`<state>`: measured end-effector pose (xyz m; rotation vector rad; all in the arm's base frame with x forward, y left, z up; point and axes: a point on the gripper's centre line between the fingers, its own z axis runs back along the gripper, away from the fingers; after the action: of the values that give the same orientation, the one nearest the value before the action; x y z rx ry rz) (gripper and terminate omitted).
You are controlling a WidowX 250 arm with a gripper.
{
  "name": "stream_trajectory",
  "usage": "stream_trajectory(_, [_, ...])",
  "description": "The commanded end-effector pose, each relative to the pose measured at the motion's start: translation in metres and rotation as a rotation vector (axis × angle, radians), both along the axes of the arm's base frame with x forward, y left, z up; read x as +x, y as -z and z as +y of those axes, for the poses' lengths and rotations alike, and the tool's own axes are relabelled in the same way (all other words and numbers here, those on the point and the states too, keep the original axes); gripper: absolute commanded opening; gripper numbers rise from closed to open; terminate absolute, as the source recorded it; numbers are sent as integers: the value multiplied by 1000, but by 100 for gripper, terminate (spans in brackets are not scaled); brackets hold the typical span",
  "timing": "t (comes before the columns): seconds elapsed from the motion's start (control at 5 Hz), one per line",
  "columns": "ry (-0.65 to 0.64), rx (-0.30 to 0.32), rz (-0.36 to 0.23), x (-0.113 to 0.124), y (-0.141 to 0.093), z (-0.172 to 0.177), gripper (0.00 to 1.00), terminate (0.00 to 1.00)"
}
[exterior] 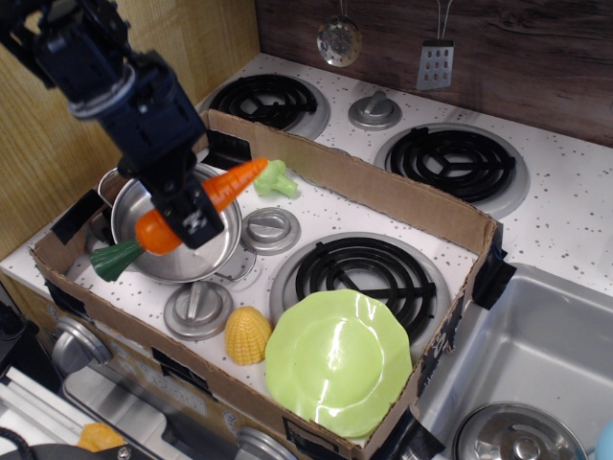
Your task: Take carrot off plate
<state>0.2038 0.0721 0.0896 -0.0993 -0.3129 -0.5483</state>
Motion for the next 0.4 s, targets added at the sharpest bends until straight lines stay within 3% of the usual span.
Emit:
stream_trajectory(0.0, [430, 208, -53, -5, 0, -14, 0, 0])
stream_trajectory(0.2, [470, 283, -121, -15, 10, -10, 0, 0])
